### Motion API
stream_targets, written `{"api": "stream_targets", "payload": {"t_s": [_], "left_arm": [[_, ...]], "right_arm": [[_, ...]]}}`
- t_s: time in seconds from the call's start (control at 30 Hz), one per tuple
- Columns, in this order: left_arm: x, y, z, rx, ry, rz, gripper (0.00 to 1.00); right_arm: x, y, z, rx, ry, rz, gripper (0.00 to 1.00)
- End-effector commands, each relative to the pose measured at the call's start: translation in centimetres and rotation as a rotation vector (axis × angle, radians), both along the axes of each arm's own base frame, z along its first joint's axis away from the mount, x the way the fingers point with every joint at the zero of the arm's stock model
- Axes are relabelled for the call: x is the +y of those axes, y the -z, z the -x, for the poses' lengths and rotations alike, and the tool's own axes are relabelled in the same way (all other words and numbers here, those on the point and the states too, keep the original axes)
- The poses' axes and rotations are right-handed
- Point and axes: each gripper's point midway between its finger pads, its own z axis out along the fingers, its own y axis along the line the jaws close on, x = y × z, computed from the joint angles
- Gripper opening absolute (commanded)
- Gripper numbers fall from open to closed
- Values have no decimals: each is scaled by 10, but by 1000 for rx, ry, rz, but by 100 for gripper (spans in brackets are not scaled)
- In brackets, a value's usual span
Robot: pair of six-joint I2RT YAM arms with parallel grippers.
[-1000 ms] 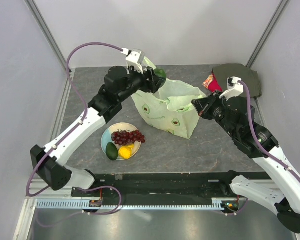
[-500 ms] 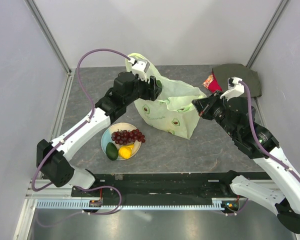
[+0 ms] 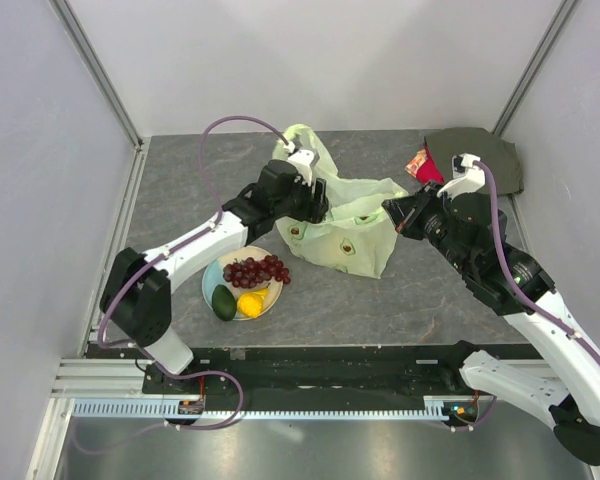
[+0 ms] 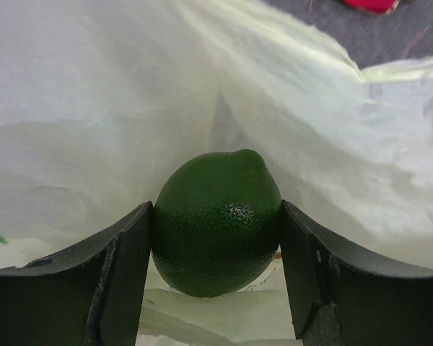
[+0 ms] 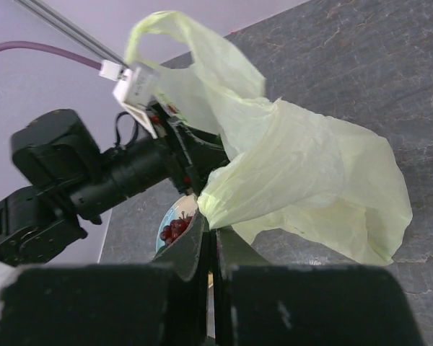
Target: Place the fruits into the plastic bag
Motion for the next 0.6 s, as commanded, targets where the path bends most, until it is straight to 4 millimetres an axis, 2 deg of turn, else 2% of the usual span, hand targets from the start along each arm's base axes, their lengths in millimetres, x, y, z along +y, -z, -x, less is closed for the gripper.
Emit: {"api": "stream_targets", "payload": {"t_s": [0.0,0.1,0.23,0.57], "left_arm": [[-19,4,-3,33,33,33,63],[-22,25,-2,77,44,14,63],[-29,43,1,128,66,10,67],[-30,32,-1,108,67,20,82]], "right_arm": [[-5,-5,0,-13,26,-18,0],[-6,-2,-1,-9,32,-13,0],[-4,2,-3,-1,31,-1,0],[0,13,-7,23,25,20,0]]}}
